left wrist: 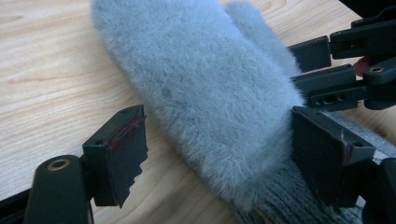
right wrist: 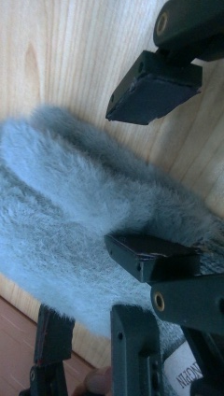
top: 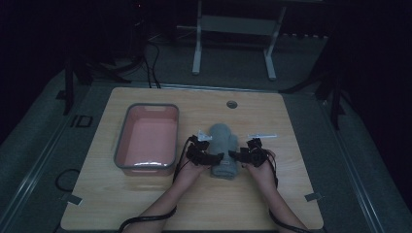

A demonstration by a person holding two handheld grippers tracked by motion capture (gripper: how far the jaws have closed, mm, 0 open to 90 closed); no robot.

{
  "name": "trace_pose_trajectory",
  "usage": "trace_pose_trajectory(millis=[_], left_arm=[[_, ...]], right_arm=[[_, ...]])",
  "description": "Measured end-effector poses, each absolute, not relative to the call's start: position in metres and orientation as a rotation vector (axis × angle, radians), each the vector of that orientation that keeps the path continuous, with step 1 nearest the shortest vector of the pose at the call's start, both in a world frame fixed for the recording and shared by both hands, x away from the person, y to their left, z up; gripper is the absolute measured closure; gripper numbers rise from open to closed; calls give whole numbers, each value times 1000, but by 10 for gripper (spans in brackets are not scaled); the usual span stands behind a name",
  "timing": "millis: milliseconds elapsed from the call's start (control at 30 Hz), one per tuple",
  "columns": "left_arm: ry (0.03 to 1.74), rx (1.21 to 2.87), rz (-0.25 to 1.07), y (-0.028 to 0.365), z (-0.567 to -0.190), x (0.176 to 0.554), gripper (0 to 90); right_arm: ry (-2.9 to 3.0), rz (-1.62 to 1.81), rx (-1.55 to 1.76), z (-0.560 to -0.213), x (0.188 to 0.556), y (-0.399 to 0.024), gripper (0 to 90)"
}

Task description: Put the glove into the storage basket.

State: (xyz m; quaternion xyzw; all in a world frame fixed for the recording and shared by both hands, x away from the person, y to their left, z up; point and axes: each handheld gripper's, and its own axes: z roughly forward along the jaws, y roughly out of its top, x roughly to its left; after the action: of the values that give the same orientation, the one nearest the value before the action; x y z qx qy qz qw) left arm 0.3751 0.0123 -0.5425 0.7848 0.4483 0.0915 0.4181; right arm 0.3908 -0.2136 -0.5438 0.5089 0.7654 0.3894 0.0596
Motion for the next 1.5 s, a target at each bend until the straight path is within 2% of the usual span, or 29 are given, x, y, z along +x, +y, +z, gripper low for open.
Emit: trace_pose_trajectory(millis=[167, 267, 400, 467, 667, 833, 900, 1167, 1500], left_arm=[[1148, 1974, 167, 14, -546, 382, 208], [1147, 1971, 143, 14, -550, 385, 205], [1123, 1955, 47, 16, -556, 391, 226], [1097, 1954, 12, 16, -557, 392, 292], [1048, 1932, -77, 18, -562, 396, 502], [1017, 1945, -35, 14, -558, 392, 691], [1010, 1942, -41, 15, -557, 392, 732], [947, 1963, -21, 14, -540, 388, 771], [898, 1946, 0, 23, -505, 384, 771]], right_arm=[[2337, 1211, 1597, -549, 395, -215, 367], [2376, 1222, 1582, -549, 395, -214, 437], [2414, 1235, 1573, -550, 397, -214, 510], [2429, 1256, 1566, -551, 398, -214, 566], [2426, 1253, 1559, -552, 396, -211, 626], [2398, 1241, 1573, -550, 393, -207, 713], [2378, 1238, 1551, -550, 390, -205, 740], [2361, 1292, 1547, -540, 386, -207, 790], [2331, 1368, 1490, -507, 379, -205, 795]])
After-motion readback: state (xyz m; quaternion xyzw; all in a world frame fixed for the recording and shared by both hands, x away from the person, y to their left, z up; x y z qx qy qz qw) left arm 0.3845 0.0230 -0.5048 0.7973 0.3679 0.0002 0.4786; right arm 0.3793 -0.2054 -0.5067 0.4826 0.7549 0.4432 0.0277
